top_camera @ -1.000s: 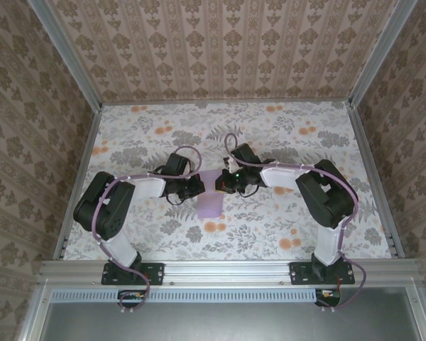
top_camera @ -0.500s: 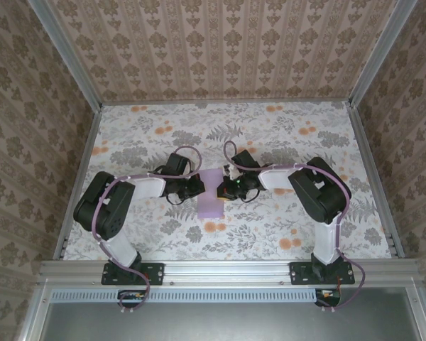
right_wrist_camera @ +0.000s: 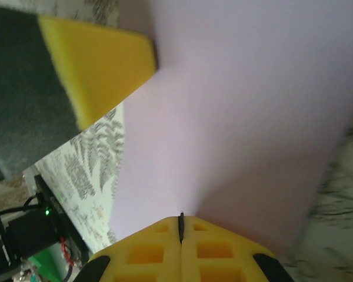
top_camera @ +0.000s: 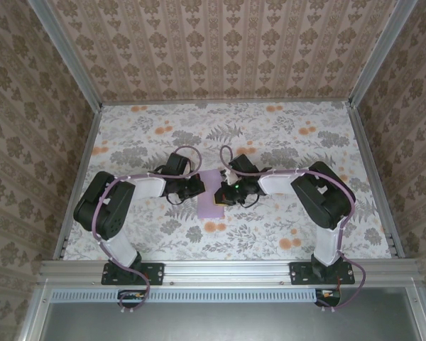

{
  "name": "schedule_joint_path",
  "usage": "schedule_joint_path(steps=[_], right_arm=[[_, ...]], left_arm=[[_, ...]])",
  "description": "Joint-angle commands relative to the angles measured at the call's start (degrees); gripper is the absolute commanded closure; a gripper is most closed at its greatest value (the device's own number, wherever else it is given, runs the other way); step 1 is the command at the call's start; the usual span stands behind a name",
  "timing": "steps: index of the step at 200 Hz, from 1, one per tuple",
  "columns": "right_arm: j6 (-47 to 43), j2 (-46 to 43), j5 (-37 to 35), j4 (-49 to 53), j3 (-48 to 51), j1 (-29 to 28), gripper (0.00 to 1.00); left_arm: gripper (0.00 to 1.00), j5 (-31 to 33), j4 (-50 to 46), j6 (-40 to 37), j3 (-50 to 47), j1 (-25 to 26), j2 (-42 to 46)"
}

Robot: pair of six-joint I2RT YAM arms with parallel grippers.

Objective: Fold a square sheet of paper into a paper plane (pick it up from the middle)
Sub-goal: First fold in half a square sheet of paper at the center of the table.

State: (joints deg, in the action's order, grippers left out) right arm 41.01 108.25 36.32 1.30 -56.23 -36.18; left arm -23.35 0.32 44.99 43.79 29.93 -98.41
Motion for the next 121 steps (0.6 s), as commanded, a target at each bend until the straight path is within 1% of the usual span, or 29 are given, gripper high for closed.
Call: schedule_joint_path(steps=[1,24,65,104,121], right_arm=[[1.3,0.4,1.9,-1.5,1.4,-0.4,1.00],[1.0,0.0,1.9,-1.4,3.2,-0.5,1.00],[-2.6,-2.0,0.8,2.3,7.0,0.0,1.00],[-6.9,-6.2,0.9,3.0,11.8,1.4,1.00],[-7.3,-8.0,1.4,2.6,12.1,1.6,1.00]], left_arm=[[1.00,9.2,-13.6,-0.9,-4.1,0.0,-6.2],[1.00,9.2,-13.6,-0.8,-4.1,0.0,-6.4],[1.00,9.1,-13.8,-0.7,-4.0,0.0,-7.0],[1.00,9.3,-13.8,-0.8,-4.2,0.0,-7.0],[1.00,9.2,-13.8,-0.9,-4.0,0.0,-6.9]])
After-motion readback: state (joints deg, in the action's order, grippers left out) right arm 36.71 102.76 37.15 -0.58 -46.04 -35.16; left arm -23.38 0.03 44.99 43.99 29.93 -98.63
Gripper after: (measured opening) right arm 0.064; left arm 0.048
